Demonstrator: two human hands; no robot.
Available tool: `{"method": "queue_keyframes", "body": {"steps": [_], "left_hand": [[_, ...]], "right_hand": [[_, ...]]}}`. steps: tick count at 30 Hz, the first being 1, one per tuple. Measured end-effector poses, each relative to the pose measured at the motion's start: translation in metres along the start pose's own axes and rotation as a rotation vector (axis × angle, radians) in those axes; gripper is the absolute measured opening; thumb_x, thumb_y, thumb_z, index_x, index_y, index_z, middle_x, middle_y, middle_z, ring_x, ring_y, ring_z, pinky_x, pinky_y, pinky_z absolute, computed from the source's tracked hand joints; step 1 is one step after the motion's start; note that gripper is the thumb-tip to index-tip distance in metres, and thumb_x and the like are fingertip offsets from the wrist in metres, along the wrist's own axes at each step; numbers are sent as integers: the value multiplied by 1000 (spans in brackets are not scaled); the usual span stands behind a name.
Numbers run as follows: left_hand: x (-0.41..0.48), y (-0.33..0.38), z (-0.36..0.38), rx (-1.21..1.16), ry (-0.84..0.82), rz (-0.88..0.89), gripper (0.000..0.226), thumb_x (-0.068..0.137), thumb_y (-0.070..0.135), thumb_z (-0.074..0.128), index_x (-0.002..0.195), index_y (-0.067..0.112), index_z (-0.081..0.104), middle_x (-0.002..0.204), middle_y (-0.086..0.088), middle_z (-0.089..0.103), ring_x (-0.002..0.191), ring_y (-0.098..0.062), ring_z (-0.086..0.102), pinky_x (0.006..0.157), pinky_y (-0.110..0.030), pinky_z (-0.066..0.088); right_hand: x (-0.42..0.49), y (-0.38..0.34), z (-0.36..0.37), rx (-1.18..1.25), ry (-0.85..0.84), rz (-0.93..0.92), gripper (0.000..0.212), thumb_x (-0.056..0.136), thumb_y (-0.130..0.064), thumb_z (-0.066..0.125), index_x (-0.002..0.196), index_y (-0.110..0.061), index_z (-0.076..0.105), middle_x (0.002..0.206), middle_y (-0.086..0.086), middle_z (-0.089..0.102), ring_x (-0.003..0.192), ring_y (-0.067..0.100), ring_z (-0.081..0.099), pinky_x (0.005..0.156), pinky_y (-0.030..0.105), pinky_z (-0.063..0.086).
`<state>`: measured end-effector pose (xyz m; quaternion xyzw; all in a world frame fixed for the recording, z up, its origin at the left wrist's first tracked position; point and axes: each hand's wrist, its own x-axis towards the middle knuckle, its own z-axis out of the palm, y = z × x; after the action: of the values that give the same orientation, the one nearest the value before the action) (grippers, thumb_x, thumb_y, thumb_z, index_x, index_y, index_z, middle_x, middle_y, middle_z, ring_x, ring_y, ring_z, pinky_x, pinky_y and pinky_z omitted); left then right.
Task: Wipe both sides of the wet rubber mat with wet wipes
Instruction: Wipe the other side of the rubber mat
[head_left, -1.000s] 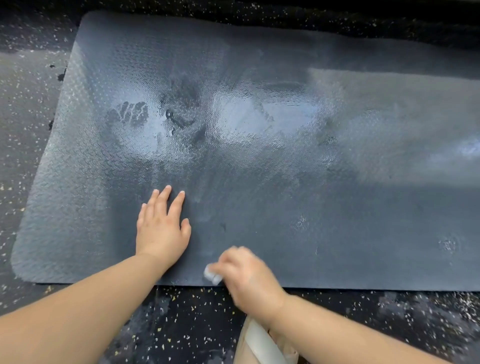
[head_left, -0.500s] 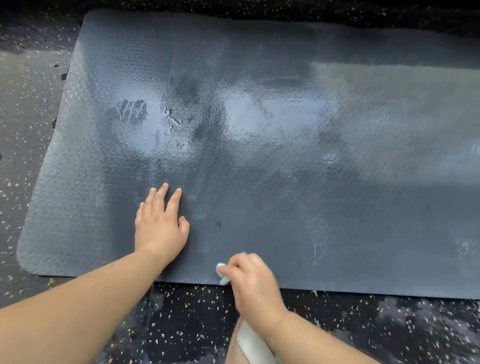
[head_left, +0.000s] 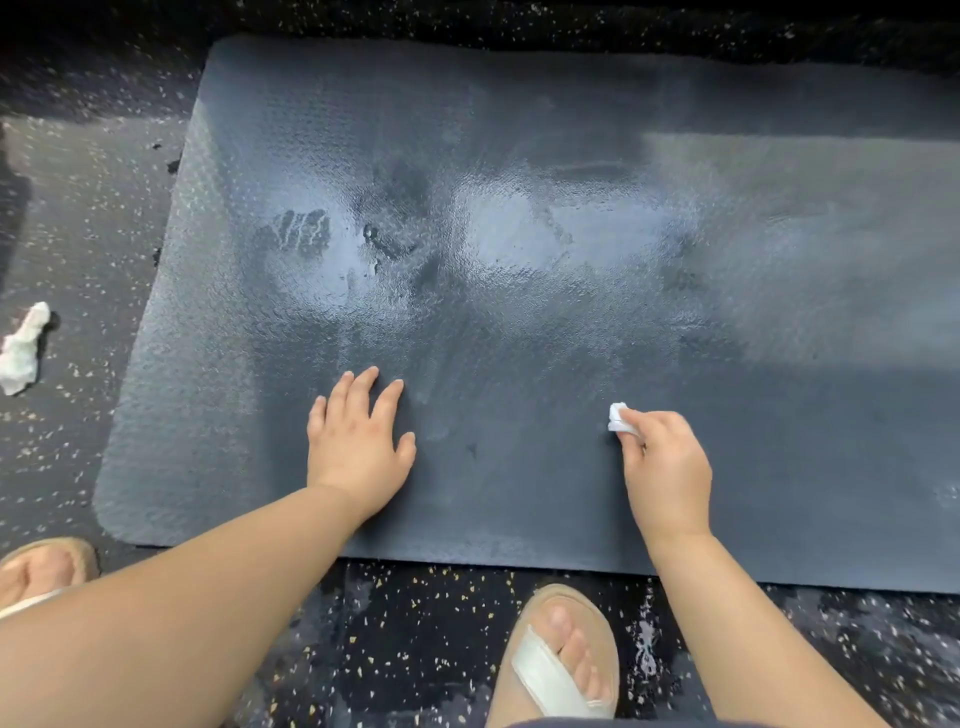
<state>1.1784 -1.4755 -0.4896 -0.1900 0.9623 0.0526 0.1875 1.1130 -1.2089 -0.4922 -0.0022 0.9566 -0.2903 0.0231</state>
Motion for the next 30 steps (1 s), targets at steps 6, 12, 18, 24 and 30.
{"method": "queue_keyframes", "body": {"steps": [6,12,18,24,30], "left_hand": [[25,-52,-10,114,6,192,64,93,50,37,150,33,12,158,2,2,145,-21,-2,116,-44,1],[63,-102,-25,124,-53,329,66,92,53,37,150,33,12,159,1,2,145,-22,-2,117,-45,5],[67,-100,-40,-135,-179,311,56,93,41,42,146,30,26,157,-1,9,145,-22,-1,117,-45,3],[70,-102,-49,-286,-263,305,51,93,35,43,143,27,35,157,0,10,145,-20,-2,117,-44,1],[67,-107,-35,-190,-186,343,56,94,36,41,147,29,24,158,2,5,145,-19,-5,117,-42,-1]], "right_hand": [[-89,-94,55,-32,-285,-342,20,71,-2,75,86,-15,73,78,3,62,69,22,60,62,24,51],[-46,-112,35,80,-170,133,19,89,-10,60,100,-21,71,82,-6,60,77,-7,54,73,2,36],[-30,-143,5,340,-160,680,17,92,-19,58,108,-16,63,76,1,60,71,16,61,69,30,56],[-50,-183,3,445,-115,637,20,87,-5,58,96,-18,70,65,2,67,60,14,62,62,23,52],[-40,-178,33,496,-78,630,39,92,-22,54,80,15,61,62,14,65,59,13,62,73,29,54]]}}
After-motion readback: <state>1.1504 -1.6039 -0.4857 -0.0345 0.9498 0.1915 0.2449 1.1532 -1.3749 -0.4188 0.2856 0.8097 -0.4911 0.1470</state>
